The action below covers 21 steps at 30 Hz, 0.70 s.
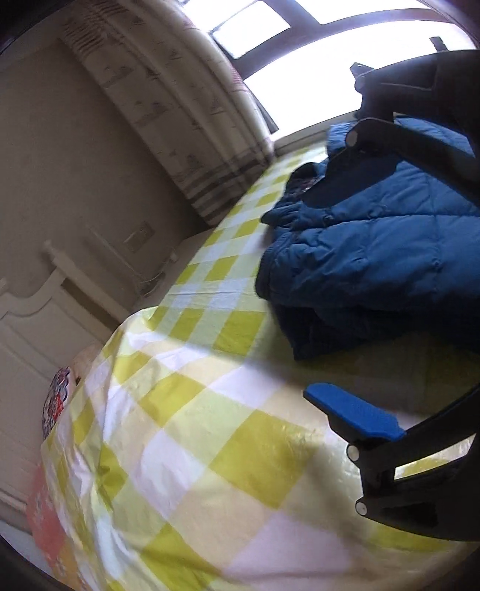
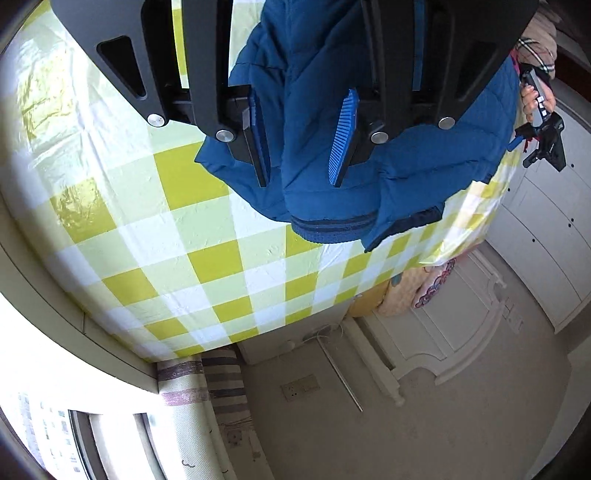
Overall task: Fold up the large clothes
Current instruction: 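Lower the folded hem onto the jacket and open both grippers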
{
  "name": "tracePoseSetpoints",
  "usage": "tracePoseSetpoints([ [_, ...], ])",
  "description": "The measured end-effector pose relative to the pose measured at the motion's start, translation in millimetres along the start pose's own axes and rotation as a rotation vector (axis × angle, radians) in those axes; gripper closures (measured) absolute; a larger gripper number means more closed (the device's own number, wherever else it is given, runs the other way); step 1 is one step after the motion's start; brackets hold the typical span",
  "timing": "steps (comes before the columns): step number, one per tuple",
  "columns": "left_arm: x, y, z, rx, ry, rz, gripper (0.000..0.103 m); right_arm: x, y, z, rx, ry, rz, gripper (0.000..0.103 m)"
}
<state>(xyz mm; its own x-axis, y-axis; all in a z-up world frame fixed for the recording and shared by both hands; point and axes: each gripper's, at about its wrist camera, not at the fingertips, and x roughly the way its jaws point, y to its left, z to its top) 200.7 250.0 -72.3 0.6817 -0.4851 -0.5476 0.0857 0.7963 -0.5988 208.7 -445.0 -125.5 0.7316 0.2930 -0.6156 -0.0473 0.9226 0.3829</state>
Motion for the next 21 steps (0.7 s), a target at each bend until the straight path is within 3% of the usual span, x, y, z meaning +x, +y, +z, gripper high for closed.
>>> tracePoseSetpoints([
  [2, 6.5, -19.4, -11.3, 0.065, 0.052, -0.019, 0.005, 10.6, 7.3, 1.8, -0.029, 0.028, 0.004, 0.077],
  [3, 12.6, -26.6, -11.4, 0.094, 0.075, -0.028, 0.004, 19.6, 10.6, 2.9, -0.045, 0.046, 0.016, 0.071],
  [5, 30.7, -36.5, -6.9, 0.137, 0.098, -0.007, 0.004, 33.9, 21.3, 6.6, -0.077, 0.073, 0.043, 0.034],
  [6, 39.7, -40.4, -4.3, 0.146, 0.117, -0.001, 0.003, 34.8, 26.6, 7.7, -0.088, 0.082, 0.050, 0.004],
  [8, 54.2, -41.7, -1.5, 0.149, 0.159, -0.007, 0.003, 41.8, 41.5, 8.3, -0.129, 0.088, 0.095, 0.004],
  [10, 62.4, -42.7, -0.8, 0.153, 0.175, 0.027, 0.005, 45.6, 56.9, 6.5, -0.189, 0.095, 0.066, 0.005],
  [11, 66.8, -42.0, -1.6, 0.159, 0.182, 0.045, 0.017, 47.9, 65.7, 4.3, -0.234, 0.090, 0.039, 0.007],
  [12, 70.2, -41.6, -2.5, 0.168, 0.183, 0.053, 0.052, 48.5, 70.2, 2.8, -0.261, 0.082, 0.026, 0.019],
  [13, 74.0, -41.3, -2.5, 0.173, 0.180, 0.080, 0.062, 47.0, 76.7, 0.3, -0.297, 0.066, 0.005, 0.034],
  [14, 68.7, -44.2, -4.0, 0.184, 0.158, 0.074, 0.088, 43.8, 80.9, -1.6, -0.320, 0.046, -0.023, 0.049],
  [15, 56.9, -50.5, -5.7, 0.197, 0.131, 0.036, 0.094, 33.8, 86.2, -3.8, -0.348, -0.008, -0.053, 0.084],
  [18, 3.1, -90.7, -7.9, 0.290, -0.004, 0.007, 0.094, -20.7, 101.4, -6.6, -0.342, -0.173, -0.013, 0.085],
  [21, -40.2, -128.9, 5.4, 0.338, -0.086, -0.038, 0.094, -85.5, 126.1, 4.1, -0.381, -0.305, -0.024, 0.086],
])
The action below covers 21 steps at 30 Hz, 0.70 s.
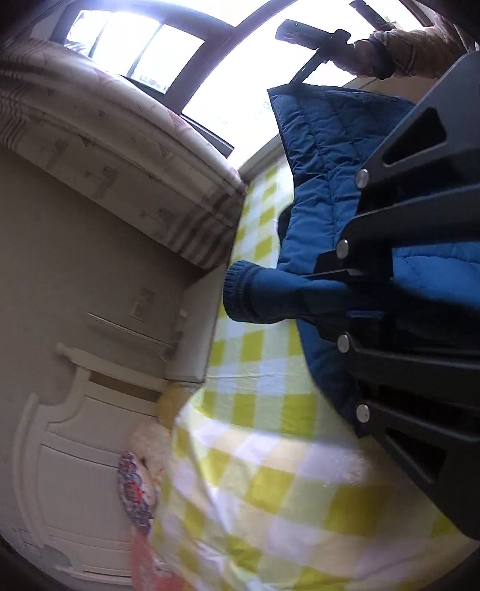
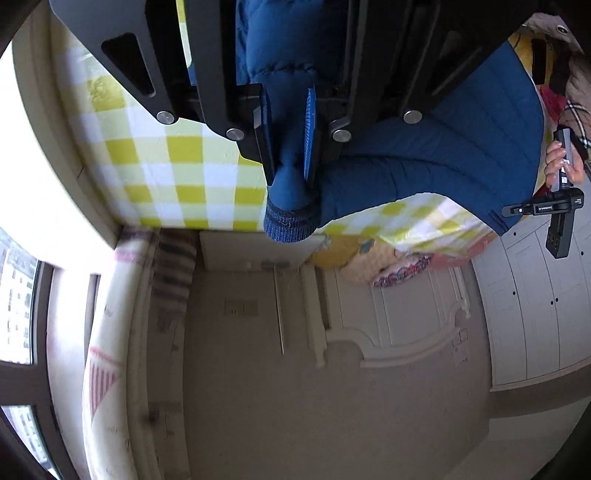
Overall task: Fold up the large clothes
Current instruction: 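Lower the folded hem onto the jacket and open both grippers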
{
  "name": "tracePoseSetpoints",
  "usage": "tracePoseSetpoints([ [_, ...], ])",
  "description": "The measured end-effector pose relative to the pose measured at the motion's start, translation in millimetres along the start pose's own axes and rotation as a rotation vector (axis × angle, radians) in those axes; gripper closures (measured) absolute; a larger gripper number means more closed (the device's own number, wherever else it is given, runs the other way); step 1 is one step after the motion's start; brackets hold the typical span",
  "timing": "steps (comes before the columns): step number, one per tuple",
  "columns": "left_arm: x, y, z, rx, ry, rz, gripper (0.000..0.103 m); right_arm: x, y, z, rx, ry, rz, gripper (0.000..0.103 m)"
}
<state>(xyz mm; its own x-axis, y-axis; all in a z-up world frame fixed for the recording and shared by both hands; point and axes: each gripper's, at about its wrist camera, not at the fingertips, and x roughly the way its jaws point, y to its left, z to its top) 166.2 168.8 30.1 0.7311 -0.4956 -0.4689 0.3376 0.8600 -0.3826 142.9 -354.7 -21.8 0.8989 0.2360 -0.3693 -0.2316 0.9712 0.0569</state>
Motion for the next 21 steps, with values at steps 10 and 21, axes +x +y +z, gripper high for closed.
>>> tracePoseSetpoints([
  [10, 107.3, 23.0, 32.7, -0.097, 0.098, 0.168, 0.091, 94.8, -53.9, 10.1, 0.187, 0.179, -0.177, 0.086],
  [21, 177.8, 84.4, -24.9, -0.217, 0.206, 0.302, 0.044, 184.5, -73.3, -67.0, 0.238, 0.361, -0.251, 0.083],
])
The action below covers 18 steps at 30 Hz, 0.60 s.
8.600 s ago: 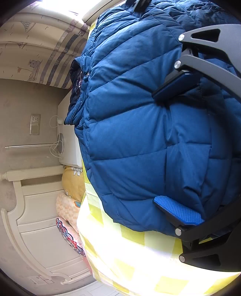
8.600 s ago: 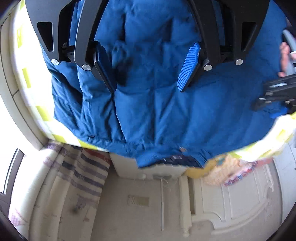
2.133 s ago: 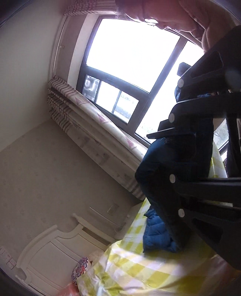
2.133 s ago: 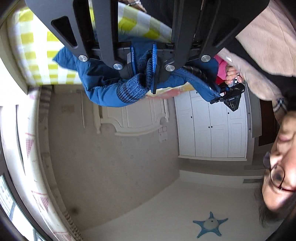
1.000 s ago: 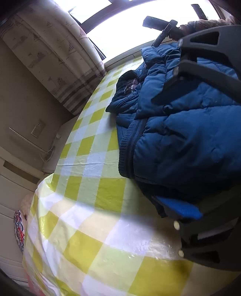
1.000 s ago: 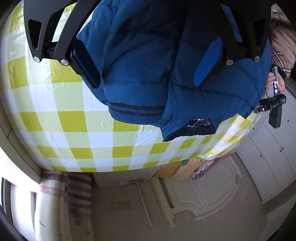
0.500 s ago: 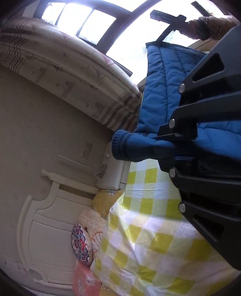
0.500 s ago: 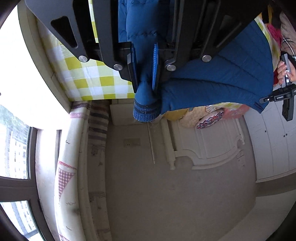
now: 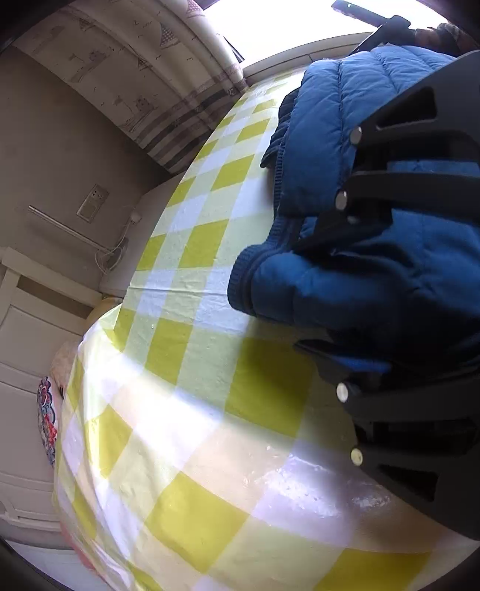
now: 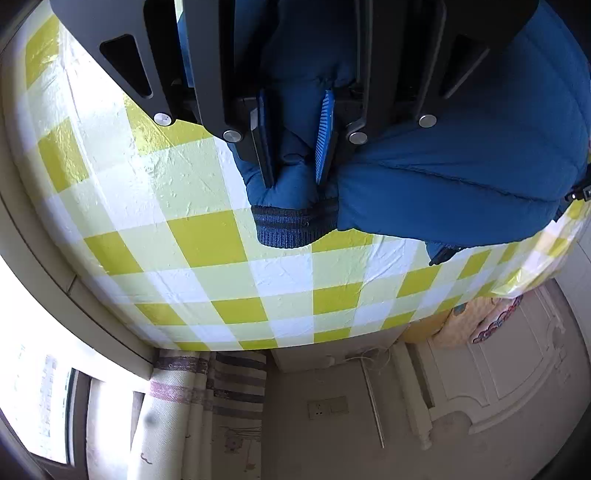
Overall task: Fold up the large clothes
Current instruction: 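Lower the folded hem onto the jacket and open both grippers, then press the folded jacket flat with both open grippers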
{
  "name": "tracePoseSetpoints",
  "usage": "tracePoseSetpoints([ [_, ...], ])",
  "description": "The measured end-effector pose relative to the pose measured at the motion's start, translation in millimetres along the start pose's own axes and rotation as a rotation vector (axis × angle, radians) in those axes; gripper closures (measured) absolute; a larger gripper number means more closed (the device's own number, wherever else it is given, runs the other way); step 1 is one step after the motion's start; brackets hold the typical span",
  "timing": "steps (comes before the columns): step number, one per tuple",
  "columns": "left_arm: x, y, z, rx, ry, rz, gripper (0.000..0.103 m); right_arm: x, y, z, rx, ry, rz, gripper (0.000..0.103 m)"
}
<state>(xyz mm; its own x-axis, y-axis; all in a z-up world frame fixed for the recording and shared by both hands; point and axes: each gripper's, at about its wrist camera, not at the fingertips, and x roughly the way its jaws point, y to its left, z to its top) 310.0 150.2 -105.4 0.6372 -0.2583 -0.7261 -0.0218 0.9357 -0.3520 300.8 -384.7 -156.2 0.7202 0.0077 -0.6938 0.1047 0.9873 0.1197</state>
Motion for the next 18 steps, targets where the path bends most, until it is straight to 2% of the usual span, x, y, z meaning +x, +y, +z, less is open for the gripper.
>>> tracePoseSetpoints([
  [2, -6.2, -6.0, -2.3, 0.024, -0.013, 0.015, 0.035, -1.6, -5.4, -2.3, 0.037, -0.001, 0.027, 0.083],
  [5, -15.1, -19.5, -1.7, 0.074, -0.029, 0.050, 0.029, -5.9, -6.5, -4.6, 0.058, 0.030, 0.054, 0.079],
  [7, -36.0, -30.1, 1.7, 0.126, -0.089, 0.071, 0.024, -12.0, -9.0, 1.4, 0.096, 0.071, 0.068, 0.075],
  [8, -55.5, -40.1, 3.3, 0.163, -0.154, 0.079, 0.015, -23.0, -10.9, 2.3, 0.130, 0.072, 0.080, 0.074],
  [9, -70.6, -48.2, 4.3, 0.187, -0.203, 0.076, 0.006, -39.2, -10.3, 7.1, 0.156, 0.041, 0.079, 0.069],
  [10, -82.7, -56.6, 5.6, 0.207, -0.242, 0.071, 0.003, -53.6, -5.0, 11.0, 0.147, 0.002, 0.074, 0.066],
  [11, -95.4, -71.5, 6.6, 0.243, -0.287, 0.065, 0.003, -67.6, 7.4, 16.6, 0.109, -0.044, 0.070, 0.066],
  [13, -101.3, -97.5, 7.7, 0.309, -0.291, 0.060, 0.003, -84.0, 46.1, 26.2, -0.015, -0.094, 0.068, 0.066],
  [15, -92.3, -127.0, 4.5, 0.380, -0.252, 0.068, 0.003, -84.7, 102.4, 28.3, -0.180, -0.110, 0.076, 0.066],
  [18, -61.2, -159.9, -3.6, 0.457, -0.186, 0.088, 0.003, -63.4, 162.2, 23.5, -0.327, -0.071, 0.084, 0.066],
])
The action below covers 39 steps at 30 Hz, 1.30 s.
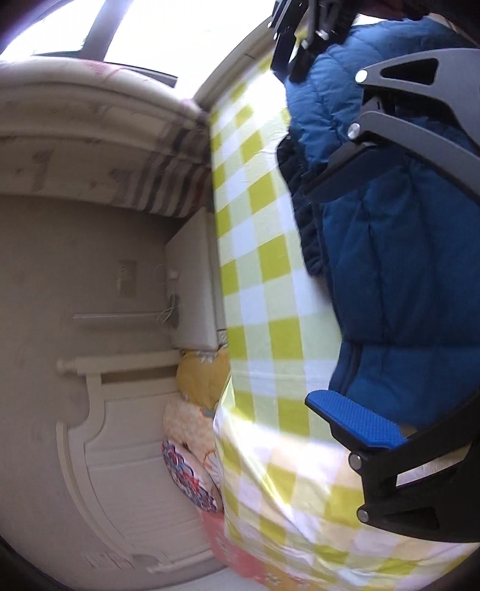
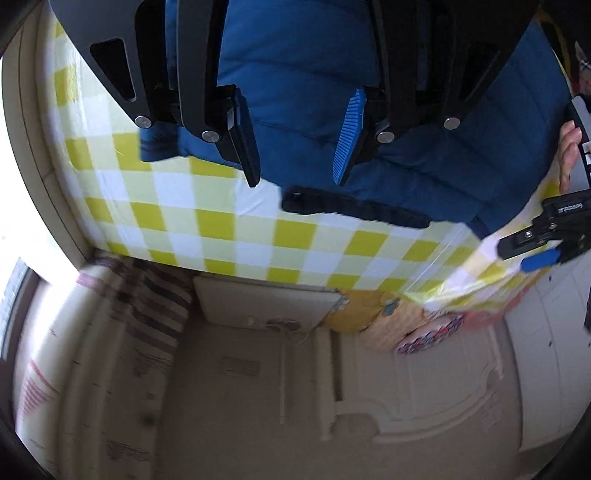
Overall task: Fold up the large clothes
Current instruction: 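Press the folded jacket flat with both open grippers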
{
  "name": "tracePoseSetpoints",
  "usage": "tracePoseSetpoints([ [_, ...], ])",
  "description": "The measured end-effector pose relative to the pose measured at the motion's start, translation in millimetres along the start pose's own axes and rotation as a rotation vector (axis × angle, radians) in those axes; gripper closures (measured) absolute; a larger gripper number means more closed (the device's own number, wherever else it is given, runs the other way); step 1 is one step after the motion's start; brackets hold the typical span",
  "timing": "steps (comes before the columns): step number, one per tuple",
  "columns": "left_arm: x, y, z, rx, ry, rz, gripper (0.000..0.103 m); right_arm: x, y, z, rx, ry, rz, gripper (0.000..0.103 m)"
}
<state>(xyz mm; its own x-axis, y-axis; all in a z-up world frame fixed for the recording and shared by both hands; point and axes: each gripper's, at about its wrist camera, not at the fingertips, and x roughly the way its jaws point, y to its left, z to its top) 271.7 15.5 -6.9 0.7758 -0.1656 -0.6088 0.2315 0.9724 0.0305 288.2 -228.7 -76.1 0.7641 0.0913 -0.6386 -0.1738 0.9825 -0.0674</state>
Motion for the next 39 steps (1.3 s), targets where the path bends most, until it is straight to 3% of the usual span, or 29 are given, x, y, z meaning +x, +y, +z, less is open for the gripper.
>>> tracePoseSetpoints([
  [3, 42.5, -24.4, -10.6, 0.049, 0.075, 0.010, 0.003, 43.1, 35.2, -2.8, -0.075, 0.081, -0.014, 0.066],
  [5, 86.0, -37.3, -28.1, 0.101, 0.191, 0.043, 0.002, 77.7, 39.5, -16.8, -0.082, 0.158, -0.037, 0.066],
  [6, 98.1, -36.2, -34.0, 0.095, 0.226, 0.045, 0.002, 80.4, 36.0, -19.1, -0.067, 0.149, -0.027, 0.066],
  [17, 103.1, -19.2, -45.4, 0.016, 0.211, -0.022, 0.002, 78.0, 25.0, -25.2, -0.030, 0.110, 0.014, 0.064],
  [19, 101.5, -20.1, -45.4, 0.013, 0.207, -0.024, 0.002, 69.7, 12.5, -21.3, 0.028, 0.117, 0.066, 0.064],
  [21, 101.5, -19.8, -45.8, 0.011, 0.204, -0.025, 0.002, 55.4, -3.8, -19.9, 0.085, 0.092, 0.045, 0.063],
  [23, 102.0, -20.5, -45.4, 0.013, 0.204, -0.023, 0.002, 40.7, -26.6, -19.9, 0.104, 0.053, -0.051, 0.053],
  [25, 101.8, -20.4, -45.4, 0.012, 0.204, -0.025, 0.002, 41.5, -54.8, -24.9, 0.132, 0.063, -0.158, 0.026],
  [26, 101.7, -20.6, -45.3, 0.010, 0.203, -0.027, 0.002, 48.9, -70.6, -30.8, 0.158, 0.093, -0.196, 0.022],
  [27, 101.8, -20.7, -45.1, 0.008, 0.203, -0.030, 0.002, 61.0, -89.0, -39.2, 0.223, 0.141, -0.127, 0.021],
  [29, 101.7, -20.6, -45.0, 0.009, 0.202, -0.029, 0.002, 66.3, -108.8, -46.7, 0.333, 0.153, -0.009, 0.022],
  [32, 101.8, -20.5, -45.4, 0.012, 0.202, -0.026, 0.002, 51.6, -102.6, -40.0, 0.291, 0.134, -0.049, 0.022],
  [36, 101.8, -20.5, -45.6, 0.012, 0.202, -0.027, 0.002, 22.3, -116.1, -43.1, 0.397, 0.019, -0.040, 0.011],
  [37, 101.5, -20.5, -45.7, 0.011, 0.201, -0.028, 0.002, 27.3, -118.0, -44.8, 0.396, 0.035, -0.049, 0.011],
  [39, 100.5, -20.2, -45.7, 0.007, 0.198, -0.033, 0.002, 61.8, -119.1, -58.0, 0.382, 0.172, -0.038, 0.005],
])
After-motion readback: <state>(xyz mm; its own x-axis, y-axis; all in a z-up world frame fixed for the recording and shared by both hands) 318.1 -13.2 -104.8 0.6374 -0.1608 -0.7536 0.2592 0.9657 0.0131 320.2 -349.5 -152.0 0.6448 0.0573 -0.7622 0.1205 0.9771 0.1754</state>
